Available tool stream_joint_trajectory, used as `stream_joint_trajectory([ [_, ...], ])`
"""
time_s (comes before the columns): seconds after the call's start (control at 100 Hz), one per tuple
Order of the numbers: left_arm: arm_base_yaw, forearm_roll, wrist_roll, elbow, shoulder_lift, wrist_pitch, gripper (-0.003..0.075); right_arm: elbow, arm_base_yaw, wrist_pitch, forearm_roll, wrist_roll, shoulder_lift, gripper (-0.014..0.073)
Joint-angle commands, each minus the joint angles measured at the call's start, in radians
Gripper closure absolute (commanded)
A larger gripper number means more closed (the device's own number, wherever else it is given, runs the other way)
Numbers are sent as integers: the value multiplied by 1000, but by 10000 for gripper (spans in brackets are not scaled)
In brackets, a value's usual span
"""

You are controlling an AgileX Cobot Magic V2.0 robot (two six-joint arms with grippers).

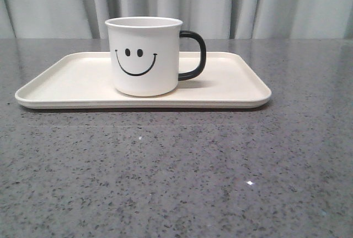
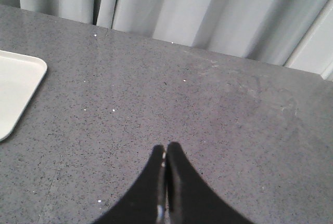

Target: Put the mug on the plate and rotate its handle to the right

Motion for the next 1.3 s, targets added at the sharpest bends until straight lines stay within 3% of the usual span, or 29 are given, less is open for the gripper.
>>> stream_joint_trajectory([
  [0.0, 4, -16, 0, 146, -86, -311, 740, -18, -7, -73, -22, 2, 15, 704],
  [0.2, 43, -86, 0, 495, -267, -544, 740, -18, -7, -73, -22, 2, 15, 704],
  [0.43, 60, -152, 0, 700, -403, -564, 740, -18, -7, -73, -22, 2, 15, 704],
  [0.71, 60, -152, 0, 796, -504, -571, 740, -18, -7, -73, -22, 2, 15, 704],
  [0.99, 60, -148, 0, 917, -502, -761, 740, -16, -7, -73, -22, 2, 16, 704],
  [1.29, 60, -146, 0, 914, -502, -743, 740, -16, -7, -73, -22, 2, 16, 704],
])
